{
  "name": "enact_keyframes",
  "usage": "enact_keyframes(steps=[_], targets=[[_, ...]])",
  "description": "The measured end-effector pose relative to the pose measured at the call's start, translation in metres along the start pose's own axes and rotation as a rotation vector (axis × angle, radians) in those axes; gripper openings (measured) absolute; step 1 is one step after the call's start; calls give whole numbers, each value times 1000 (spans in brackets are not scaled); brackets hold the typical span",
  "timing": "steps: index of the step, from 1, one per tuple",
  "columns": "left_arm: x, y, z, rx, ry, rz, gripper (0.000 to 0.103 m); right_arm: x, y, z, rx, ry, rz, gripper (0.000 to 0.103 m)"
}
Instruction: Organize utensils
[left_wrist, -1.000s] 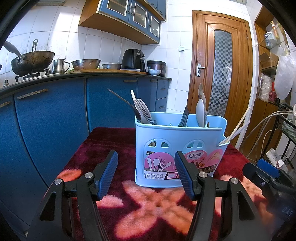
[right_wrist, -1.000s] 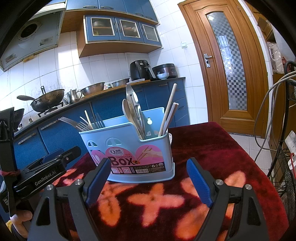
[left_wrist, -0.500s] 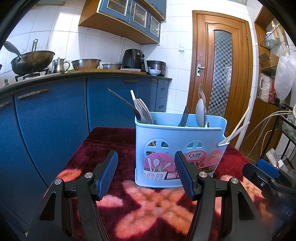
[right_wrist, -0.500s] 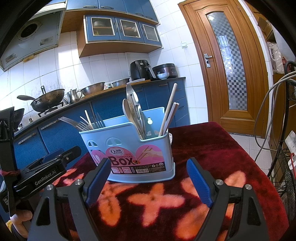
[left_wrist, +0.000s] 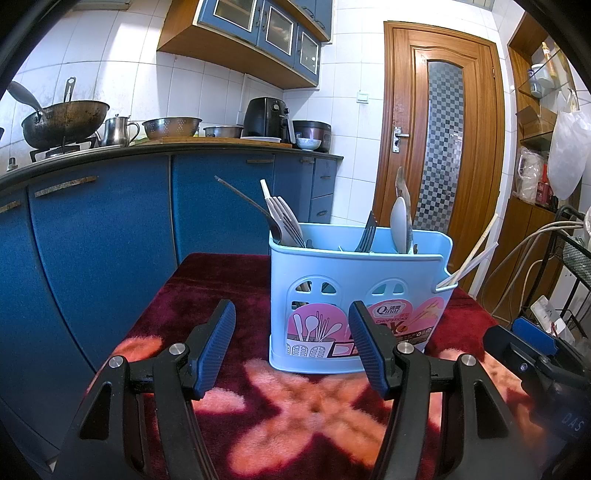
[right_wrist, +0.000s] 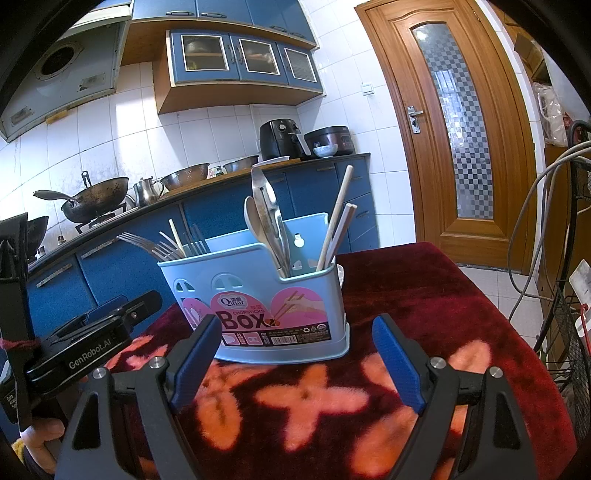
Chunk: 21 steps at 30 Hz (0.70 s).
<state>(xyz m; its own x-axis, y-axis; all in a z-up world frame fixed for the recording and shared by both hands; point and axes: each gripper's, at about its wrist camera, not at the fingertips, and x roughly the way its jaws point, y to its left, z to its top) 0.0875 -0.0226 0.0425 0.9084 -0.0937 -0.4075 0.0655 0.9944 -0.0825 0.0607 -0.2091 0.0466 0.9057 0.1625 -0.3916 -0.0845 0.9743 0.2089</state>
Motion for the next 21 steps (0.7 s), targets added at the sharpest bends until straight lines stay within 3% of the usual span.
enact_keyframes(steps=[21], targets=[[0,-2,0,0,-2,4,65,0,0,0,1,1,0,86]])
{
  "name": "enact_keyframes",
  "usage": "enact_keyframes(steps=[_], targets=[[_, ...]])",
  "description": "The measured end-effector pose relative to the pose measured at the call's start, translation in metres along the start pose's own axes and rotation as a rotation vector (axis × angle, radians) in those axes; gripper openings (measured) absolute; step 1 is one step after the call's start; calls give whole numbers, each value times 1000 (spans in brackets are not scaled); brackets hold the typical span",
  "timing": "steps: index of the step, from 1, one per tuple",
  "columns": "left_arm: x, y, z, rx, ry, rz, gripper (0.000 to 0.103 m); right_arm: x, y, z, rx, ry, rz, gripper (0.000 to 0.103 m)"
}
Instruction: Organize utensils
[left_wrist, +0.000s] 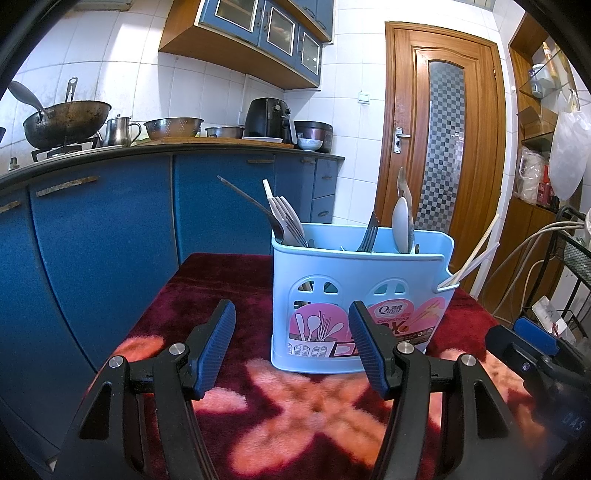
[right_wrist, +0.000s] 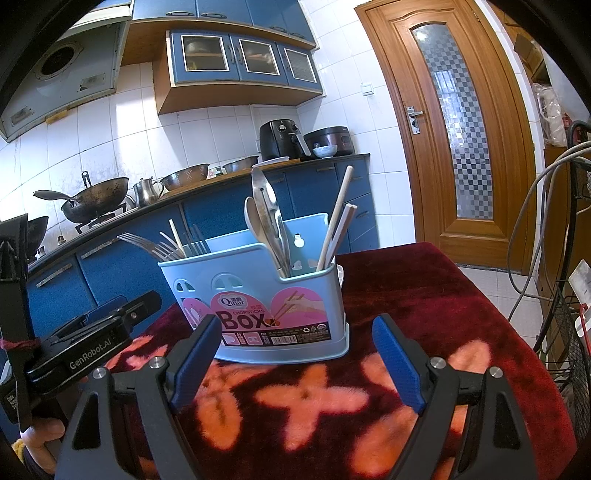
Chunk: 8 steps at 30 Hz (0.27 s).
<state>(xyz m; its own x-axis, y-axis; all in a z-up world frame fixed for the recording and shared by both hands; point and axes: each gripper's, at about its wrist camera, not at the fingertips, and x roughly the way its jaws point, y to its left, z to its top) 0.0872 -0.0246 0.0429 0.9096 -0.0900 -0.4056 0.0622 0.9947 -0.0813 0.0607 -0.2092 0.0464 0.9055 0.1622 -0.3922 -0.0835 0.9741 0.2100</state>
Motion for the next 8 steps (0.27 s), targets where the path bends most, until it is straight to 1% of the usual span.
enact_keyframes(steps=[8], targets=[[-1,-1,0,-3,4,1,65,0,0,0,0,0,0,86]])
